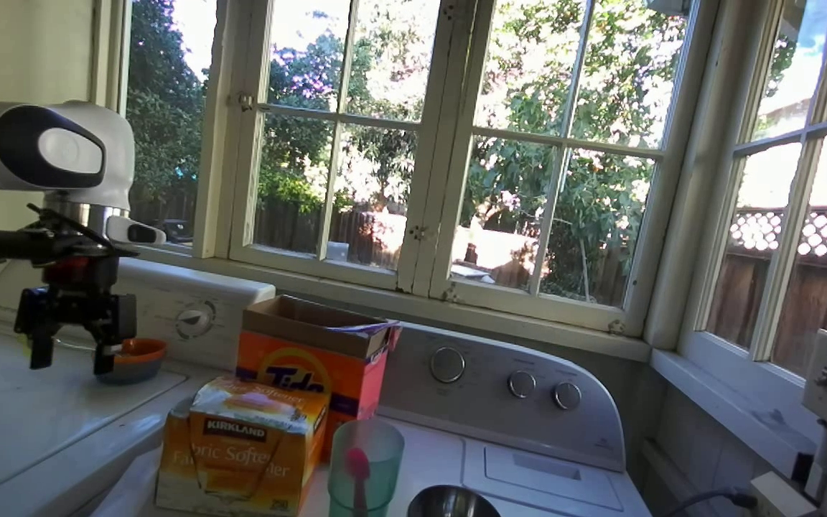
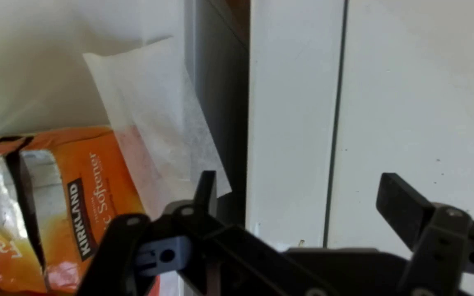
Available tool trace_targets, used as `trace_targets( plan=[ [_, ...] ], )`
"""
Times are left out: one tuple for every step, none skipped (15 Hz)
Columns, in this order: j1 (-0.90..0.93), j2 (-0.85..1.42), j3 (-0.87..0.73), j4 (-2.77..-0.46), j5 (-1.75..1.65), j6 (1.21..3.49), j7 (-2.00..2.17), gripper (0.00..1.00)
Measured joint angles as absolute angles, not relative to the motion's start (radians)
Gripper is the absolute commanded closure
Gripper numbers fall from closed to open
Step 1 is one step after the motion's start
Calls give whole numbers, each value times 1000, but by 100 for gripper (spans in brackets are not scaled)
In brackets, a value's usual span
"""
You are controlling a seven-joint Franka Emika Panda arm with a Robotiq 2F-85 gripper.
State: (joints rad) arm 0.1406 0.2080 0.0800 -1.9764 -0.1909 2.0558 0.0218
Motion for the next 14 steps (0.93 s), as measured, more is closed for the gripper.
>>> trace_targets(
  plan=[
    [140,209,77,-1989,-238,2087,7,0],
    [139,210,71,-2005,-286,2118,-10,0],
    [136,211,66,-2020,-330,2153,-30,0],
    [132,214,60,-2035,-374,2190,-51,0],
    [130,217,51,-2050,-423,2226,-68,0],
    [127,220,43,-2062,-469,2255,-76,0],
    [124,223,35,-2073,-508,2278,-82,0],
    [120,226,27,-2081,-536,2293,-83,0],
    [116,229,22,-2089,-552,2304,-86,0],
    [111,230,19,-2097,-558,2310,-91,0],
    [107,232,18,-2105,-559,2310,-99,0],
    [105,232,18,-2113,-559,2310,-105,0],
    [104,232,18,-2122,-559,2310,-109,0],
    [104,232,18,-2133,-559,2309,-113,0]
  ],
)
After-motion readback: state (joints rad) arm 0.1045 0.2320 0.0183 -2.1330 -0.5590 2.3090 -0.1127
